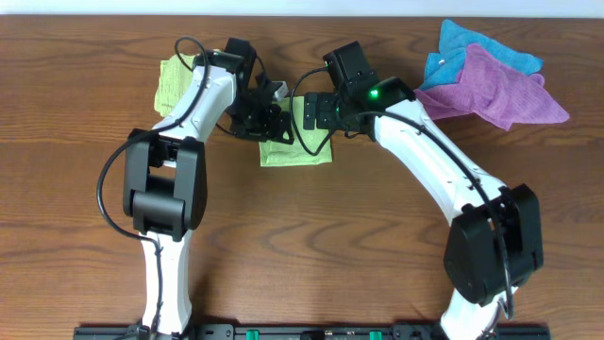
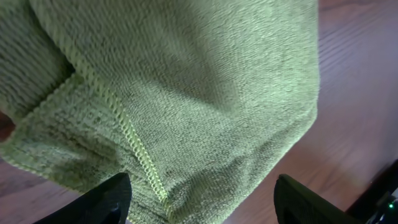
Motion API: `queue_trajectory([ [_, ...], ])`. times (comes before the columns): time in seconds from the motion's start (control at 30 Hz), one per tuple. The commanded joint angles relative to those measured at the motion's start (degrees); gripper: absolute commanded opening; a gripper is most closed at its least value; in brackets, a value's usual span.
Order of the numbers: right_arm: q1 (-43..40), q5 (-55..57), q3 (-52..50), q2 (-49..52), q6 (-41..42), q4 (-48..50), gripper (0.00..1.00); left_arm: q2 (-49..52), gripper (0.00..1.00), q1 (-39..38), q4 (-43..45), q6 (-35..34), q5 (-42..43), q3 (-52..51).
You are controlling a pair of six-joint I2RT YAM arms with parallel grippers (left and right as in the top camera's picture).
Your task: Fold the cloth
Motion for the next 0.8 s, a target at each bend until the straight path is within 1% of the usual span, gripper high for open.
queue_trajectory([
  [0.0, 0.3, 0.7, 0.8, -0.9, -0.9, -0.2, 0.99, 0.0, 0.75, -0.2, 0.8, -1.2, 0.0, -1.2],
  [0.23, 0.3, 0.9, 0.8, -0.9, -0.9, -0.2, 0.99, 0.0, 0.76, -1.2, 5.1, -3.3, 0.2, -4.0],
  [0.43, 0.3, 1.1, 0.8, -0.9, -1.4, -0.2, 0.99, 0.0, 0.76, -3.2, 6.4, -5.1, 0.2, -5.3],
  [0.47, 0.3, 1.1, 0.8, -0.9, -1.6, -0.2, 0.99, 0.0, 0.72, -3.5, 6.5, -5.1, 0.2, -5.3],
  [0.5, 0.3, 1.1, 0.8, -0.9, -1.7, -0.2, 0.99, 0.0, 0.65, -3.6, 6.5, -5.2, 0.2, -5.3],
  [0.53, 0.3, 1.1, 0.8, -0.9, -1.7, -0.2, 0.99, 0.0, 0.50, -3.6, 6.5, -5.4, 0.0, -5.3],
  [0.6, 0.3, 1.1, 0.8, -0.9, -1.7, -0.2, 0.99, 0.0, 0.36, -3.6, 6.6, -6.1, -0.7, -5.3],
  [0.63, 0.3, 1.1, 0.8, -0.9, -1.7, -0.2, 0.99, 0.0, 0.34, -3.6, 6.5, -6.7, -1.5, -5.3],
  [0.7, 0.3, 1.1, 0.8, -0.9, -1.7, -0.2, 0.99, 0.0, 0.14, -3.6, 6.4, -7.7, -3.2, -5.3],
  [0.73, 0.3, 1.1, 0.8, -0.9, -1.7, -0.2, 0.99, 0.0, 0.11, -3.6, 6.3, -7.7, -3.5, -5.3],
  [0.77, 0.3, 1.1, 0.8, -0.9, -1.8, -0.2, 0.99, 0.0, 0.11, -3.6, 6.2, -7.9, -4.0, -5.3],
])
